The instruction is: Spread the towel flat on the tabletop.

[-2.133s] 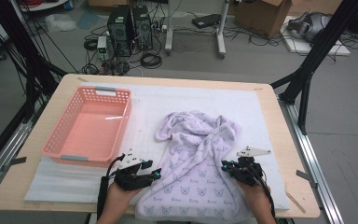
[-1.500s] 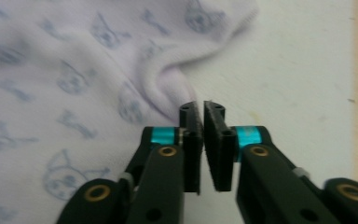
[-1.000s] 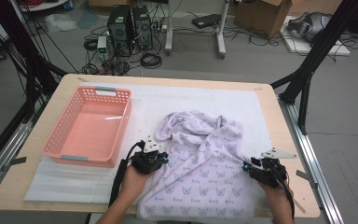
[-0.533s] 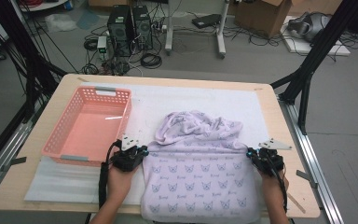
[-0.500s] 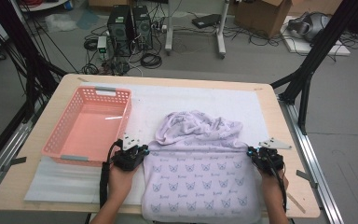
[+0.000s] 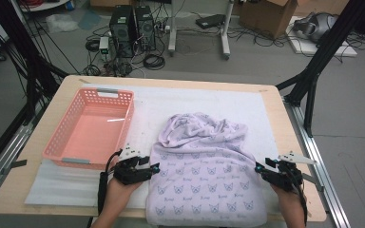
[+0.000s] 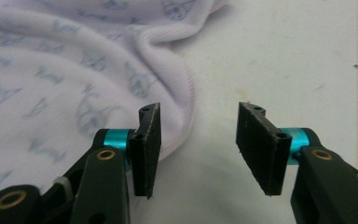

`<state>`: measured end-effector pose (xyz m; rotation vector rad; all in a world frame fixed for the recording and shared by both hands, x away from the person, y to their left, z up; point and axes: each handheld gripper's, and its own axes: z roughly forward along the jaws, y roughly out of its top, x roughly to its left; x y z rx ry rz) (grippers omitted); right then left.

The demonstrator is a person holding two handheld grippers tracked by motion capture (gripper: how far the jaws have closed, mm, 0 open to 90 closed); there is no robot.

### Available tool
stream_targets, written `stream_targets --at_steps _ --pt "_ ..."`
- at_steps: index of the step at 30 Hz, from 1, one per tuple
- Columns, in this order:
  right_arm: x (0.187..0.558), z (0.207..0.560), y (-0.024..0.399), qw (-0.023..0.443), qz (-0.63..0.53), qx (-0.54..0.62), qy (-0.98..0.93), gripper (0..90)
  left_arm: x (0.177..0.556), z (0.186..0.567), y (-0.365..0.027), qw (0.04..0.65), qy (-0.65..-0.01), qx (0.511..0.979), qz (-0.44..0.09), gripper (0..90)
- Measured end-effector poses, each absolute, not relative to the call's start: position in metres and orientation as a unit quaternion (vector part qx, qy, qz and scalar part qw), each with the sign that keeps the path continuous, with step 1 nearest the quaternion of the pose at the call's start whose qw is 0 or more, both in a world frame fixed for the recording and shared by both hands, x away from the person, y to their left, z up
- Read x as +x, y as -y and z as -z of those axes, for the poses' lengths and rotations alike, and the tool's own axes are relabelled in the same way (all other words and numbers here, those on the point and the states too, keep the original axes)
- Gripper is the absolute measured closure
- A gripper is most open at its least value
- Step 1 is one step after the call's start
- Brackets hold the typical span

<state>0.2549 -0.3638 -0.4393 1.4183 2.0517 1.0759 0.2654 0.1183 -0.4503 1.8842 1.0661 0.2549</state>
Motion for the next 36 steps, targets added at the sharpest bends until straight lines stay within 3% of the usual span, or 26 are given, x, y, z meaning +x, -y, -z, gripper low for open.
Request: stream_targets --at_steps 14,17,18,22,23,27,29,31,32,36 --pt "0.214 0.426 0.361 0.198 -0.424 0.472 -0.747 46.8 0.234 0.456 -0.110 0.468 -0.413 0.777 -0.080 49.5" --pt "0.214 0.435 0.352 0.200 -0.384 0.477 -0.765 57.9 0.231 0.453 -0.101 0.431 -0.396 0.799 -0.135 76.4" --pt "0.216 0.438 0.351 0.204 -0.375 0.484 -0.764 60.9 0.233 0.452 -0.101 0.431 -0.407 0.795 -0.124 86.4" --pt "0.226 0.448 0.351 0.169 -0.373 0.492 -0.768 75.4 0.233 0.452 -0.105 0.425 -0.431 0.782 -0.152 87.2" --pt "0.226 0.448 0.350 0.173 -0.377 0.489 -0.767 86.4 0.233 0.451 -0.109 0.424 -0.437 0.778 -0.154 87.3" --pt "0.228 0.449 0.351 0.182 -0.378 0.500 -0.757 87.1 0.237 0.452 -0.118 0.432 -0.454 0.764 -0.153 87.3" --pt "0.227 0.449 0.349 0.182 -0.377 0.506 -0.754 85.0 0.235 0.454 -0.117 0.438 -0.445 0.768 -0.143 85.5" --pt "0.222 0.447 0.349 0.189 -0.373 0.506 -0.754 66.3 0.233 0.455 -0.117 0.452 -0.441 0.766 -0.120 68.0" --pt "0.219 0.446 0.351 0.186 -0.379 0.504 -0.753 62.3 0.230 0.454 -0.118 0.456 -0.441 0.765 -0.112 60.8" --pt "0.205 0.443 0.357 0.162 -0.401 0.484 -0.760 43.3 0.219 0.455 -0.118 0.465 -0.429 0.768 -0.096 53.2"
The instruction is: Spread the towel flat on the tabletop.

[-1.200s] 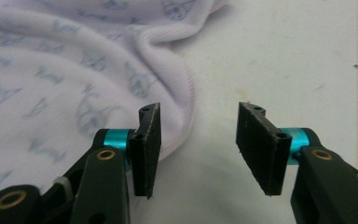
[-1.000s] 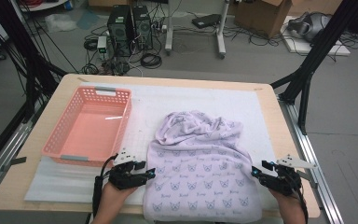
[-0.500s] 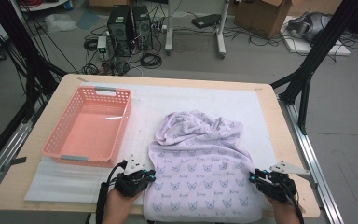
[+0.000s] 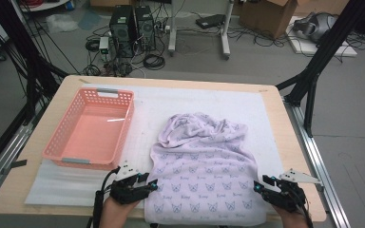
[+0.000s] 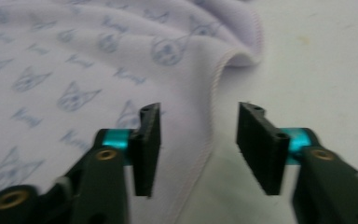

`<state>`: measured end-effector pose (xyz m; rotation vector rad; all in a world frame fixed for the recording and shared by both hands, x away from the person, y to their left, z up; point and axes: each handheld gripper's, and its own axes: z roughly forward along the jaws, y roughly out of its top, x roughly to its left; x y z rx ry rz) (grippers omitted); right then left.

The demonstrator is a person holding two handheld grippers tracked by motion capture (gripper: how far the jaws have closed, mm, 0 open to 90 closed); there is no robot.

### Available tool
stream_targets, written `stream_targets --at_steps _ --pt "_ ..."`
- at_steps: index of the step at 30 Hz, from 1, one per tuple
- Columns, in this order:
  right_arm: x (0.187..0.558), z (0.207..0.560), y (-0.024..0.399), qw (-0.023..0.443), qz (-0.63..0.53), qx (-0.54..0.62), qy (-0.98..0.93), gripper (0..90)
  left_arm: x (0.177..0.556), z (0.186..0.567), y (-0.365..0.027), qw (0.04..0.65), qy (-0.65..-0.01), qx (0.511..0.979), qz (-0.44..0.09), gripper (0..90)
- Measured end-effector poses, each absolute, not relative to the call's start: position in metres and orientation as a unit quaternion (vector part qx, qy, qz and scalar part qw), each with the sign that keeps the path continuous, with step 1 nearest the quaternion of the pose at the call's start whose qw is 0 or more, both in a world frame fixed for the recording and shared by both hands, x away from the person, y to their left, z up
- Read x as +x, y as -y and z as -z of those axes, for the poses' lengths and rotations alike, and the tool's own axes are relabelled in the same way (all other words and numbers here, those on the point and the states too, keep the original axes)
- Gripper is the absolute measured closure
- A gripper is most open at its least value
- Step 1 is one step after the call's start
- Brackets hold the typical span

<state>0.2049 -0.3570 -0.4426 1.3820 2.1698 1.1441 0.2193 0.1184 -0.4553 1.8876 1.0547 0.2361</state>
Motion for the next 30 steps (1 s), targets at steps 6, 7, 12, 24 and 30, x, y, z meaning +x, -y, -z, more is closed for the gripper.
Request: stream_targets --at_steps 6,7,12,24,30 --pt "0.193 0.448 0.343 0.181 -0.356 0.454 -0.796 44.1 0.205 0.458 -0.115 0.463 -0.409 0.777 -0.119 52.8" --pt "0.192 0.447 0.342 0.185 -0.355 0.456 -0.795 54.8 0.204 0.458 -0.114 0.456 -0.407 0.780 -0.135 59.5" --pt "0.186 0.444 0.345 0.156 -0.360 0.462 -0.795 86.0 0.201 0.455 -0.122 0.442 -0.425 0.780 -0.122 87.2" --pt "0.150 0.438 0.358 0.125 -0.376 0.451 -0.799 61.8 0.177 0.448 -0.130 0.453 -0.405 0.786 -0.112 64.1" --pt "0.173 0.431 0.348 0.180 -0.390 0.475 -0.768 52.5 0.206 0.447 -0.128 0.462 -0.432 0.763 -0.132 49.9"
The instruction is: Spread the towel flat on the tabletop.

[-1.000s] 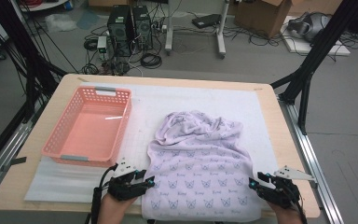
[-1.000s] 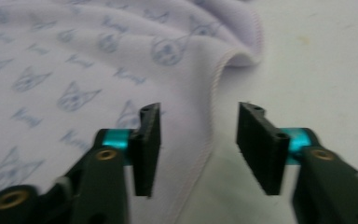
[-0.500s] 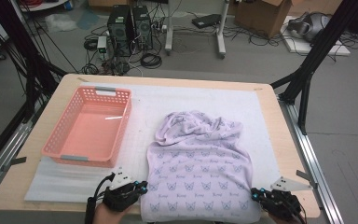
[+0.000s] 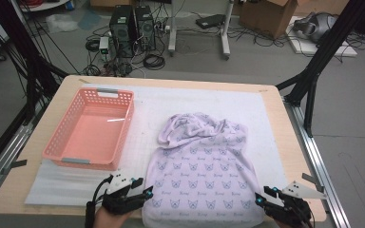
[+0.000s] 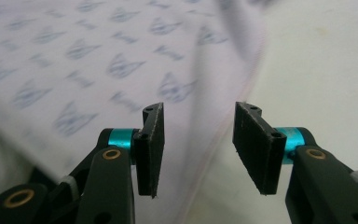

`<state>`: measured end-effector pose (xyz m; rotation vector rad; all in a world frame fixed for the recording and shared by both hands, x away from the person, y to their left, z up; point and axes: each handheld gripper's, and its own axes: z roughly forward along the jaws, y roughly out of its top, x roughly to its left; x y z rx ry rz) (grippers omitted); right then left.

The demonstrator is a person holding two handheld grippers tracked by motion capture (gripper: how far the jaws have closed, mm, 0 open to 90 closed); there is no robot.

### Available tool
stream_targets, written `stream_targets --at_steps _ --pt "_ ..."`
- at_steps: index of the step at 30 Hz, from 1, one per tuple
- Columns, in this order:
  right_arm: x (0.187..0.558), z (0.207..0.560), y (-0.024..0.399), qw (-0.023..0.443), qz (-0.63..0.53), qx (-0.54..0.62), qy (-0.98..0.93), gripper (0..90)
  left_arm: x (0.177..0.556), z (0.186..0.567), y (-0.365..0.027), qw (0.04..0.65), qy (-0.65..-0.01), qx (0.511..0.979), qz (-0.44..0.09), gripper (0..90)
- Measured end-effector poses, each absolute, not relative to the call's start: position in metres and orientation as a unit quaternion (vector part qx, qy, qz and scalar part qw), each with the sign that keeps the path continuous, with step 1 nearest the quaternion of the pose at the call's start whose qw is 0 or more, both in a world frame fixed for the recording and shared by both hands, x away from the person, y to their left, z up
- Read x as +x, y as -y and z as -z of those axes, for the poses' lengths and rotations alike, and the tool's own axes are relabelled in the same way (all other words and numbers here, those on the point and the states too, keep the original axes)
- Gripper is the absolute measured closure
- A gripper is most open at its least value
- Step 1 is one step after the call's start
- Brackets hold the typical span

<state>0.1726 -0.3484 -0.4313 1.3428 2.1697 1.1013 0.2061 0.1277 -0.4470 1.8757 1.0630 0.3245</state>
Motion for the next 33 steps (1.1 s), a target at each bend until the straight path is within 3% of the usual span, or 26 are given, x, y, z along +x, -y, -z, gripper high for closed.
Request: stream_targets --at_steps 4,5,7,8,9,17,20,21,22,24,28,33 --pt "0.195 0.437 0.343 0.192 -0.363 0.497 -0.764 52.7 0.224 0.451 -0.122 0.455 -0.439 0.767 -0.114 50.0" --pt "0.199 0.439 0.341 0.192 -0.356 0.499 -0.767 53.9 0.225 0.454 -0.119 0.452 -0.433 0.773 -0.098 54.0" --pt "0.204 0.444 0.339 0.188 -0.339 0.499 -0.774 59.6 0.221 0.454 -0.114 0.438 -0.411 0.788 -0.133 70.1" --pt "0.203 0.445 0.340 0.192 -0.343 0.499 -0.772 67.5 0.221 0.454 -0.115 0.438 -0.412 0.789 -0.122 79.3" --pt "0.202 0.444 0.342 0.179 -0.350 0.498 -0.773 82.3 0.220 0.453 -0.116 0.438 -0.416 0.789 -0.114 85.4" --pt "0.177 0.439 0.353 0.150 -0.357 0.474 -0.791 86.0 0.191 0.449 -0.126 0.435 -0.405 0.798 -0.101 86.8" --pt "0.165 0.439 0.358 0.132 -0.357 0.470 -0.796 85.0 0.182 0.450 -0.126 0.435 -0.400 0.801 -0.092 86.3" --pt "0.163 0.439 0.359 0.133 -0.362 0.468 -0.795 81.0 0.181 0.450 -0.126 0.438 -0.400 0.800 -0.094 84.4" --pt "0.162 0.438 0.359 0.136 -0.367 0.472 -0.790 73.2 0.182 0.449 -0.126 0.443 -0.400 0.797 -0.098 78.5" --pt "0.166 0.435 0.359 0.155 -0.383 0.483 -0.772 60.8 0.188 0.446 -0.126 0.465 -0.402 0.780 -0.116 56.2" --pt "0.176 0.432 0.356 0.178 -0.386 0.487 -0.763 55.9 0.208 0.443 -0.125 0.476 -0.419 0.762 -0.128 48.6" --pt "0.200 0.439 0.347 0.182 -0.359 0.503 -0.765 56.2 0.233 0.452 -0.111 0.457 -0.428 0.772 -0.108 48.7"
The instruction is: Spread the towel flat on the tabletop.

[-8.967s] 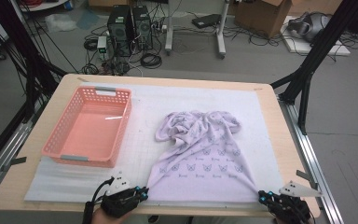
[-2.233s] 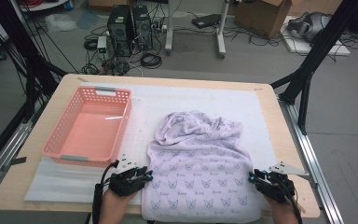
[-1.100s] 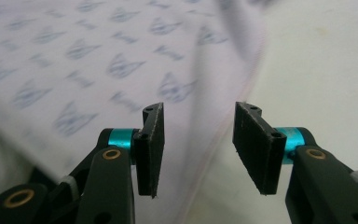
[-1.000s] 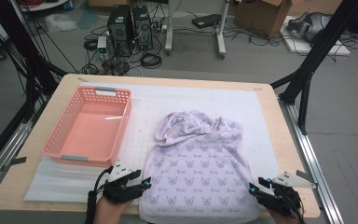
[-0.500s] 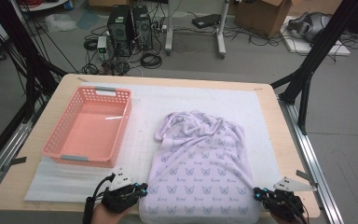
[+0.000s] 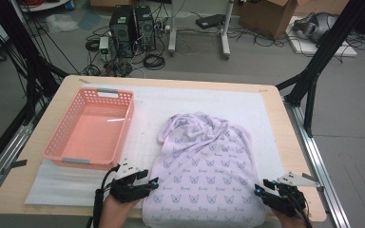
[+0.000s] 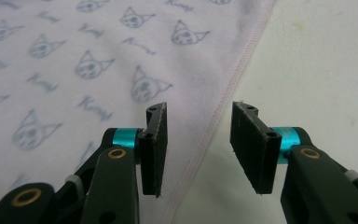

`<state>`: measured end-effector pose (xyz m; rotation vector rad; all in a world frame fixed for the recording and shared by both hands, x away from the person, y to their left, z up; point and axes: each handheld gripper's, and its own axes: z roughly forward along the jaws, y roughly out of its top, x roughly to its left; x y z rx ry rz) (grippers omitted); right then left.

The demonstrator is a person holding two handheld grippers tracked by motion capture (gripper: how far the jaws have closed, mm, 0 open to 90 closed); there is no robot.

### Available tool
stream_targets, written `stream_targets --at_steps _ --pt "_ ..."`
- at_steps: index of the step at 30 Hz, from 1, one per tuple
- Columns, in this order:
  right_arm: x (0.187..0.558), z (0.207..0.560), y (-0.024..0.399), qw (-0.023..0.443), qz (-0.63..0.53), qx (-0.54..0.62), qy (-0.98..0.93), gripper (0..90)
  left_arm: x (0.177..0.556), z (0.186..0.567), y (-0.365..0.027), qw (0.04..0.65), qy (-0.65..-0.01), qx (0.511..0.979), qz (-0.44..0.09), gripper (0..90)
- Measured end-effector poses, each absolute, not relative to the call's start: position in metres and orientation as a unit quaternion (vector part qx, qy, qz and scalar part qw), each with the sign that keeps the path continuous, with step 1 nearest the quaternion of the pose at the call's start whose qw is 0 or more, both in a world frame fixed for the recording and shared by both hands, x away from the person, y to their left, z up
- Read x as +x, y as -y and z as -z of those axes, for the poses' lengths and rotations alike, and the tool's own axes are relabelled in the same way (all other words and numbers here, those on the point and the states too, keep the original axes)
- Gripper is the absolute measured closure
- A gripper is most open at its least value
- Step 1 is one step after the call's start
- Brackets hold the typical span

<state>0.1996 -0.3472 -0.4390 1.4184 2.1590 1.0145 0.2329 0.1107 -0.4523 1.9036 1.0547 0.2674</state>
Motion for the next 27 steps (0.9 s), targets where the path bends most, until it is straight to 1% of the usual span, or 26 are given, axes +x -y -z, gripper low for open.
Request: stream_targets --at_steps 1,2,3,4,5,7,9,13,15,16,17,18,19,20,21,22,26,27 --pt "0.204 0.441 0.345 0.180 -0.354 0.504 -0.767 58.4 0.234 0.455 -0.107 0.451 -0.423 0.778 -0.111 50.6" --pt "0.207 0.444 0.342 0.179 -0.343 0.504 -0.772 61.0 0.232 0.455 -0.104 0.448 -0.415 0.782 -0.127 53.1" --pt "0.208 0.443 0.341 0.186 -0.342 0.503 -0.772 70.4 0.230 0.455 -0.102 0.438 -0.407 0.788 -0.145 65.3" --pt "0.208 0.443 0.342 0.174 -0.347 0.500 -0.774 83.6 0.228 0.455 -0.103 0.437 -0.404 0.790 -0.145 77.7" --pt "0.207 0.444 0.342 0.171 -0.352 0.492 -0.778 86.2 0.226 0.455 -0.104 0.438 -0.407 0.789 -0.138 86.8" --pt "0.203 0.443 0.343 0.170 -0.350 0.489 -0.781 87.1 0.221 0.453 -0.108 0.432 -0.406 0.794 -0.132 87.5" --pt "0.196 0.441 0.347 0.157 -0.350 0.487 -0.785 87.5 0.210 0.452 -0.114 0.432 -0.412 0.793 -0.121 87.5" --pt "0.172 0.440 0.358 0.136 -0.350 0.478 -0.794 87.4 0.188 0.450 -0.130 0.433 -0.399 0.802 -0.103 87.4" --pt "0.163 0.440 0.362 0.125 -0.353 0.473 -0.797 87.3 0.184 0.450 -0.133 0.437 -0.396 0.802 -0.093 86.2" --pt "0.161 0.440 0.363 0.124 -0.354 0.471 -0.798 85.8 0.184 0.451 -0.133 0.440 -0.392 0.803 -0.093 82.3" --pt "0.160 0.439 0.362 0.127 -0.356 0.468 -0.799 79.8 0.186 0.451 -0.131 0.441 -0.393 0.802 -0.090 72.0" --pt "0.161 0.438 0.361 0.132 -0.358 0.471 -0.795 73.4 0.189 0.450 -0.130 0.447 -0.396 0.797 -0.091 65.0" --pt "0.163 0.437 0.361 0.140 -0.365 0.474 -0.789 68.0 0.192 0.449 -0.128 0.451 -0.397 0.794 -0.094 58.9" --pt "0.166 0.435 0.360 0.146 -0.372 0.476 -0.783 63.7 0.196 0.447 -0.127 0.459 -0.399 0.788 -0.096 55.9" --pt "0.170 0.433 0.360 0.154 -0.376 0.479 -0.778 61.1 0.200 0.445 -0.125 0.466 -0.401 0.782 -0.101 53.6" --pt "0.174 0.432 0.359 0.159 -0.377 0.481 -0.775 60.3 0.205 0.443 -0.123 0.469 -0.401 0.780 -0.107 51.8" --pt "0.194 0.435 0.354 0.177 -0.371 0.497 -0.765 59.1 0.230 0.443 -0.115 0.466 -0.416 0.772 -0.117 51.4" --pt "0.199 0.437 0.352 0.172 -0.369 0.501 -0.763 59.1 0.237 0.445 -0.113 0.462 -0.423 0.771 -0.116 51.4"
